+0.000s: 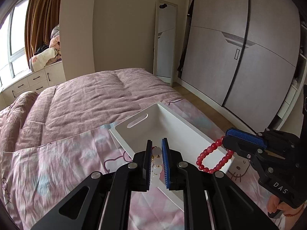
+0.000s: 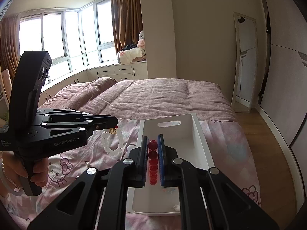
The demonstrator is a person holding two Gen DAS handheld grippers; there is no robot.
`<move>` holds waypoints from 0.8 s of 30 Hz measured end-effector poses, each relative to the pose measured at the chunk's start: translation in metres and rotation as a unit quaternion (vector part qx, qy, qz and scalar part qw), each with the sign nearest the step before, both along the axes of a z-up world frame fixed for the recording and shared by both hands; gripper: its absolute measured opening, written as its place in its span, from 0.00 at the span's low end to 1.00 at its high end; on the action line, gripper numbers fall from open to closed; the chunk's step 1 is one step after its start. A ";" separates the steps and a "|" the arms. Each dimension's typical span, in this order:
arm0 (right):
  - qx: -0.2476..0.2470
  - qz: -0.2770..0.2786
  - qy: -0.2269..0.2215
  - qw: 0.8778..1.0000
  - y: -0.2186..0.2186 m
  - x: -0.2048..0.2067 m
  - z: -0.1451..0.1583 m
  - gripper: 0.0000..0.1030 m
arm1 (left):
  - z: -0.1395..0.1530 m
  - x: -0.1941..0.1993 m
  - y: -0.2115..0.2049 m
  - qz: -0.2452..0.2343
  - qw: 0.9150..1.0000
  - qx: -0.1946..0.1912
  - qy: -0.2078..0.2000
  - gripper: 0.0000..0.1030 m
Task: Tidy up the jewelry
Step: 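Carry red bracelet in right tool while left tool carries white bracelet to tray, then open right tool inside the tray while left tool releases white bracelet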
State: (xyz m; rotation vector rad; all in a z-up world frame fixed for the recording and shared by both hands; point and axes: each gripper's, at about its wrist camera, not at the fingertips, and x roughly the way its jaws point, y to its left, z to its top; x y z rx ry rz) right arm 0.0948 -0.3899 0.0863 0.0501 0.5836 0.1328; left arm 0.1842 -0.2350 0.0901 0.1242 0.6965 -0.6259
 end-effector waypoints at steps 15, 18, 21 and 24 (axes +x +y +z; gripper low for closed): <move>0.017 -0.036 0.086 0.996 -0.046 0.044 -0.075 0.10 | -0.076 0.079 -0.091 -0.042 0.995 0.055 0.067 0.15; 0.030 -0.037 0.101 0.994 -0.050 0.054 -0.088 0.10 | -0.086 0.089 -0.098 -0.043 0.995 0.062 0.066 0.15; 0.035 -0.038 0.106 0.993 -0.052 0.057 -0.096 0.11 | -0.092 0.096 -0.100 -0.040 0.995 0.061 0.073 0.16; 0.040 -0.043 0.104 0.993 -0.052 0.059 -0.097 0.13 | -0.096 0.099 -0.095 -0.032 0.995 0.069 0.070 0.19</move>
